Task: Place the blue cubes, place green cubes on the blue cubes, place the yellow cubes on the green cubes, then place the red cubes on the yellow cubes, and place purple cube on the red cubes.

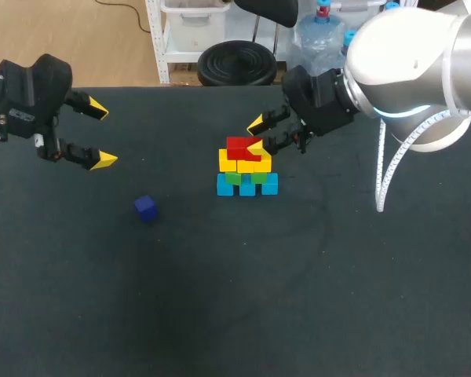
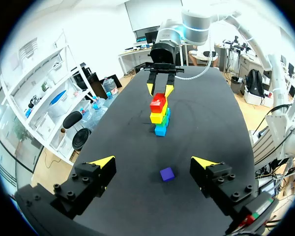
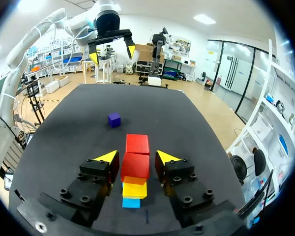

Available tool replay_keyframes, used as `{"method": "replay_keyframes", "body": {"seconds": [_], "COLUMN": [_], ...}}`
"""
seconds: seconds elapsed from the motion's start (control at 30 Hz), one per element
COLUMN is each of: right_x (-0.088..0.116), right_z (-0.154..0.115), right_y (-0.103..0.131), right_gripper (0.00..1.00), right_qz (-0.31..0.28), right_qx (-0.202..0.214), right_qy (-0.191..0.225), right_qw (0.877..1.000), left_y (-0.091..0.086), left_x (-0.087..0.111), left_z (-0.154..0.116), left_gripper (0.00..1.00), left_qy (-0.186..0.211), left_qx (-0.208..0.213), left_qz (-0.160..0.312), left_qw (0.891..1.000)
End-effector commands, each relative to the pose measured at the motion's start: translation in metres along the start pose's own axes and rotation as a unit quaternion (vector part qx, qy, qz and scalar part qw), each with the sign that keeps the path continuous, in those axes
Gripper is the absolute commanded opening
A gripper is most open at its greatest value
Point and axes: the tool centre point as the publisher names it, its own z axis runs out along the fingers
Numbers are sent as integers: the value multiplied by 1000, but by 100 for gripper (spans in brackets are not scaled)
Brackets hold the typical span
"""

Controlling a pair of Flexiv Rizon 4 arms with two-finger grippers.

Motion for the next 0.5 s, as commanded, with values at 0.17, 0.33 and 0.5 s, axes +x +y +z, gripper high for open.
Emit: {"method": "replay_keyframes", "body": {"seconds": [0.17, 0.33, 0.5], "right_x": [1, 6, 11], "right_z": [-23, -28, -27], "right_y": [3, 4, 5], "right_gripper": [100, 100, 82], "right_qz": [1, 4, 9], "right_qx": [15, 21, 23], "right_qy": [-4, -2, 0], "right_qw": [1000, 1000, 1000], "left_y": [0, 0, 0], "left_x": [2, 2, 2], "left_z": [0, 0, 0], "left_gripper": [100, 100, 100], "left_qy": [-5, -5, -5], "left_qx": [-1, -1, -1], "left_qz": [2, 2, 2], "left_qw": [1000, 1000, 1000]}}
